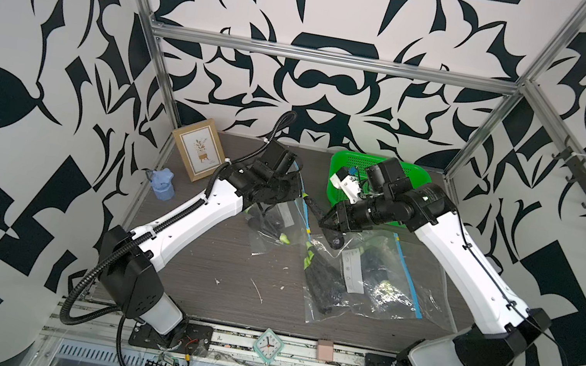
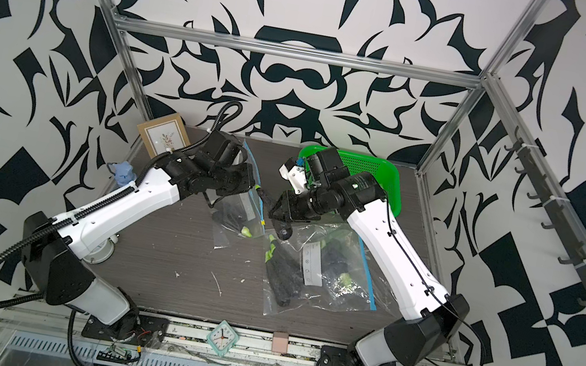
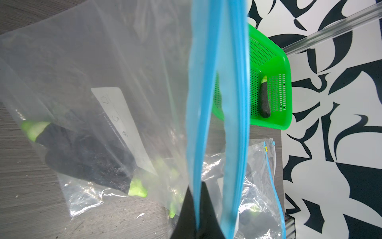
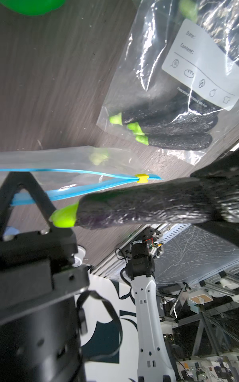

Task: Place the eggplant in a zip-top bag and seal the zipper
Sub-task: Place the eggplant in the zipper food storage bag.

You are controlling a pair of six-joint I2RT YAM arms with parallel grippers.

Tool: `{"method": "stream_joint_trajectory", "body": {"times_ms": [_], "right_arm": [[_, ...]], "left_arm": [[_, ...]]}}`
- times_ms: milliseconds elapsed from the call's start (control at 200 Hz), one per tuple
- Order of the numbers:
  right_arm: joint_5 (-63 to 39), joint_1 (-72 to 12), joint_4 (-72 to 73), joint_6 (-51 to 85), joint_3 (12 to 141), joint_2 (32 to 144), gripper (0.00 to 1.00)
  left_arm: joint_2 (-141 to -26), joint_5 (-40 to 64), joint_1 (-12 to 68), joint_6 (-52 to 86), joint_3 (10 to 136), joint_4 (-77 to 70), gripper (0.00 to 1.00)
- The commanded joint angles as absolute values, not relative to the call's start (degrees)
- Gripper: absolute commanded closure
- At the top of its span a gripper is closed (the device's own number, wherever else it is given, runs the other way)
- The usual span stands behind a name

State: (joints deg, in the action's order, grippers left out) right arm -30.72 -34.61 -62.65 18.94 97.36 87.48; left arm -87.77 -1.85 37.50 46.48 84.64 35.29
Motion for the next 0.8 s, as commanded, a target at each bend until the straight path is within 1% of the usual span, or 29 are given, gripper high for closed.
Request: {"method": "stream_joint_trajectory", "body": {"times_ms": [0, 155, 340, 590, 795], "right_arm": [[-29.77, -34.72, -66.05, 19.43, 100.45, 88.44, 0.97], [-27.84, -34.75, -67.64, 18.99, 103.08, 91.56, 0.98], [-22.48, -34.26, -70.51, 17.95, 106.93, 94.50, 0.98], [-20.60, -33.03, -72.25, 16.85, 111.60, 98.72, 0.98], [-20.04, -32.35, -70.00, 16.89, 112.96, 101.14, 0.98]], "left_arm": [[-87.68, -1.60, 38.86, 46.36, 85.26, 33.33, 1.00], [-87.64, -0.75, 40.13, 46.58, 84.99, 32.74, 1.00], [-87.25, 0.15, 41.11, 46.57, 83.95, 32.17, 1.00], [-87.87, 1.57, 43.21, 47.01, 83.32, 30.76, 1.00], [-88.00, 2.02, 44.74, 47.39, 83.43, 29.55, 1.00]]}}
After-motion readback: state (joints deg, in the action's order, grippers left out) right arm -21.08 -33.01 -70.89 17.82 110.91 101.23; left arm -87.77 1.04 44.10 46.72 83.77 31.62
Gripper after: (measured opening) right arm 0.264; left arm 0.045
